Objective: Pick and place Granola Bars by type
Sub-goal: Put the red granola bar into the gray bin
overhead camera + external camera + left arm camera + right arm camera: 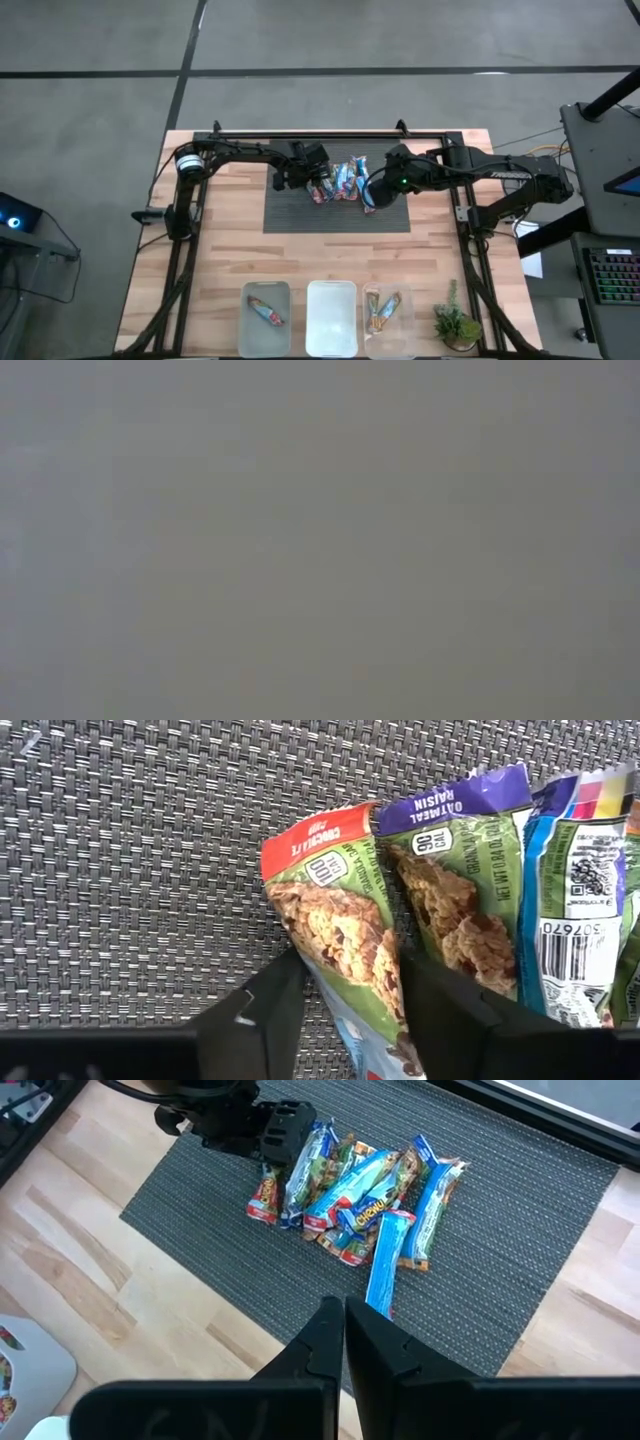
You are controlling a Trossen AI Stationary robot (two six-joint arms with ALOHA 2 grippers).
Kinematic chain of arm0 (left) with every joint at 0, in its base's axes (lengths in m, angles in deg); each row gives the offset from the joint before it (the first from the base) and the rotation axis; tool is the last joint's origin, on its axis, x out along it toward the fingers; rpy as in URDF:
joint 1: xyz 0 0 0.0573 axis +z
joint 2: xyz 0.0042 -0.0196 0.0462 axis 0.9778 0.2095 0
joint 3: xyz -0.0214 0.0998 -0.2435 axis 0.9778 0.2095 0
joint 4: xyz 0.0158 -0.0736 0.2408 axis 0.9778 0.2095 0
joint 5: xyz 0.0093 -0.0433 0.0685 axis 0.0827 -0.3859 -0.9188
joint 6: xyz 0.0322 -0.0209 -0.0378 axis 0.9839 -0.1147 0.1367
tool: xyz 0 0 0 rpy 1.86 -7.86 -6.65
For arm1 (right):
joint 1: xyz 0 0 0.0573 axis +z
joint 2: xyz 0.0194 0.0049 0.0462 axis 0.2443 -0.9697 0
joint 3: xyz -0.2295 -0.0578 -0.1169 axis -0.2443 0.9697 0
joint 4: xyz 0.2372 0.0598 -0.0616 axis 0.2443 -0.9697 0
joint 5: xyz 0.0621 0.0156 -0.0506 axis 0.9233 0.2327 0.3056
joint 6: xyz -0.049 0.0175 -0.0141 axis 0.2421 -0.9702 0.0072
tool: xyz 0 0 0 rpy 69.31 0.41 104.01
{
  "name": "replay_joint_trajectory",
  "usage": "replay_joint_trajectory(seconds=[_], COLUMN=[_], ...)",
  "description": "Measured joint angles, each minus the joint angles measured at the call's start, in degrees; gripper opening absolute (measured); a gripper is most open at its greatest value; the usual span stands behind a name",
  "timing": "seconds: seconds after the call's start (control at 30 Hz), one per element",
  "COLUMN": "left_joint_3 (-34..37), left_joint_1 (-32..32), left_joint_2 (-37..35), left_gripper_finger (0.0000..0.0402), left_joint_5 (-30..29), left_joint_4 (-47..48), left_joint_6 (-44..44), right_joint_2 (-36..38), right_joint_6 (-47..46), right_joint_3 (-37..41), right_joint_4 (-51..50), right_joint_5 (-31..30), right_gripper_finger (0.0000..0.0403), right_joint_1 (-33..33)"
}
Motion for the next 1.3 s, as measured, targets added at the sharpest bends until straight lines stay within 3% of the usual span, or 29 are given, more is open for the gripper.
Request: replay_joint_trajectory(seconds=[0.2,1.3], left_joint_3=[-0.2,-0.3], left_joint_1=[0.0,0.3], left_joint_2=[-0.2,-5.2], left_gripper_finger=[0.0115,0.0102], left_joint_5=[0.2,0.6], left_joint_4=[-0.7,2.6], left_joint_6=[0.0,4.0], right_joint_2=[0.0,0.0], right_joint_6=[0.0,1.3], right_joint_3=[0.0,0.0], right_joint_4=[0.0,0.5], right_joint_5=[-0.8,-1.2], right_gripper_finger=[0.0009,0.0009], right_joint_1=[0.0,0.0])
